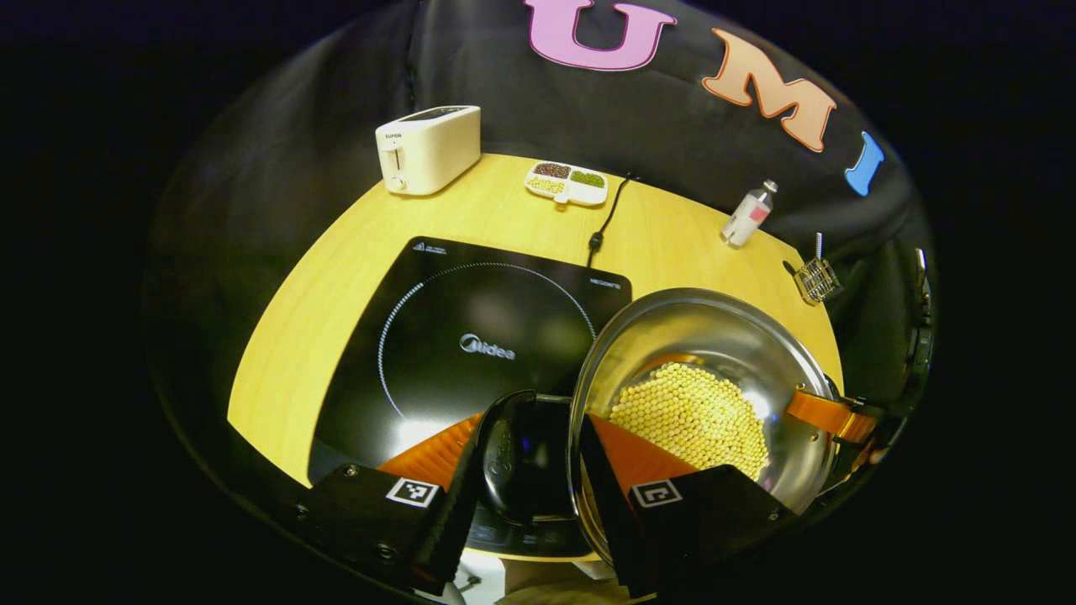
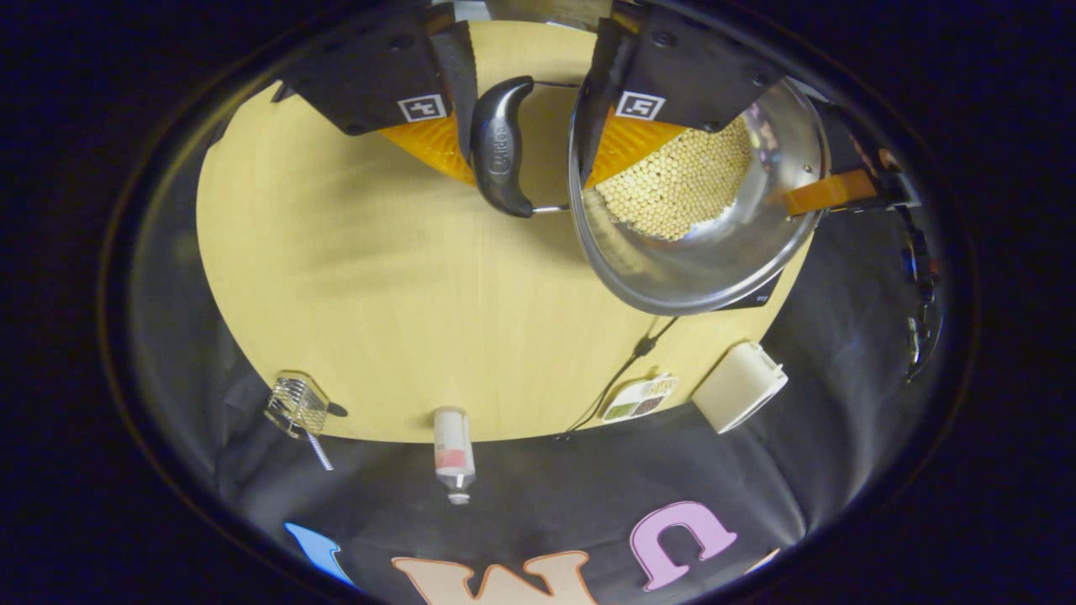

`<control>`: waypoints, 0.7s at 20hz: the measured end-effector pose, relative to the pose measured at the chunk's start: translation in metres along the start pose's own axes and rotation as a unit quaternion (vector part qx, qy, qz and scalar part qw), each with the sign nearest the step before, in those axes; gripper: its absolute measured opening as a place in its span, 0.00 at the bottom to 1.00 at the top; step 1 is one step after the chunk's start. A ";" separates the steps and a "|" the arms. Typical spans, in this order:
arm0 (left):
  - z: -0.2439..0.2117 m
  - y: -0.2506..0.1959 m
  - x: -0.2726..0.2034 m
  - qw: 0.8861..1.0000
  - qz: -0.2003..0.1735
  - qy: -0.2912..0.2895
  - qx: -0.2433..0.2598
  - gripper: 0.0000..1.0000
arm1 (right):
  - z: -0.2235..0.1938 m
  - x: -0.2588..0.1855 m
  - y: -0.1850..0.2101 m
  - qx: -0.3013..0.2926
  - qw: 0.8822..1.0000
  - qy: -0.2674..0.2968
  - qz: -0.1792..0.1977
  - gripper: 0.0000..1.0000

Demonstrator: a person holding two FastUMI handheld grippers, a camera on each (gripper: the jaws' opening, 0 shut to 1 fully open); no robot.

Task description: First push the handle of the pot to place it horizontally, then grasp the pot with both hands and set it on the induction cooktop.

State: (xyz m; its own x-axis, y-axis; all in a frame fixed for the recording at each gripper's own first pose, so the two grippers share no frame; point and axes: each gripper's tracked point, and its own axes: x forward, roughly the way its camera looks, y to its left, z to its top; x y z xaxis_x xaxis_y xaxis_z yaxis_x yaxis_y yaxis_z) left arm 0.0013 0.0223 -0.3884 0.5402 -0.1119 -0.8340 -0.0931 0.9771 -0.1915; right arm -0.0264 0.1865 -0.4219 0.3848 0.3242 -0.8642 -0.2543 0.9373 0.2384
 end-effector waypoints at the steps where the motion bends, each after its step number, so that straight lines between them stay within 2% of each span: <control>1: 0.007 0.012 0.002 1.000 -0.003 0.001 0.004 0.69 | 0.001 0.004 0.013 0.006 1.000 0.000 -0.003 0.58; 5: 0.032 0.060 0.014 1.000 -0.012 0.007 0.023 0.68 | 0.004 0.021 0.063 0.022 1.000 -0.003 -0.013 0.58; 6: 0.038 0.072 0.018 1.000 -0.014 0.007 0.027 0.68 | 0.006 0.024 0.073 0.027 1.000 -0.004 -0.015 0.53; 8: 0.046 0.090 0.023 0.999 -0.018 0.011 0.032 0.69 | 0.006 0.025 0.094 0.032 0.999 -0.005 -0.020 0.53; 9: 0.049 0.098 0.026 0.999 -0.021 0.011 0.034 0.72 | 0.007 0.028 0.103 0.034 0.999 -0.005 -0.023 0.53; 10: 0.052 0.103 0.028 0.999 -0.022 0.012 0.036 0.69 | 0.008 0.029 0.109 0.036 0.999 -0.005 -0.025 0.53; 13: 0.057 0.118 0.033 0.999 -0.028 0.013 0.039 0.72 | 0.007 0.033 0.126 0.042 0.999 -0.005 -0.029 0.53; 14: 0.058 0.122 0.035 0.999 -0.029 0.014 0.038 0.70 | 0.007 0.034 0.130 0.045 0.999 -0.005 -0.029 0.53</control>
State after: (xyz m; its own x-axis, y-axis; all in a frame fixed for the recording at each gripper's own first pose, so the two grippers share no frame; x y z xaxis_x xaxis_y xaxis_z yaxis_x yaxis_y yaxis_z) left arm 0.0569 0.1484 -0.4107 0.5195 -0.1722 -0.8369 0.0024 0.9798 -0.2001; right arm -0.0399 0.3205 -0.4171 0.4055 0.2706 -0.8731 -0.1506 0.9619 0.2282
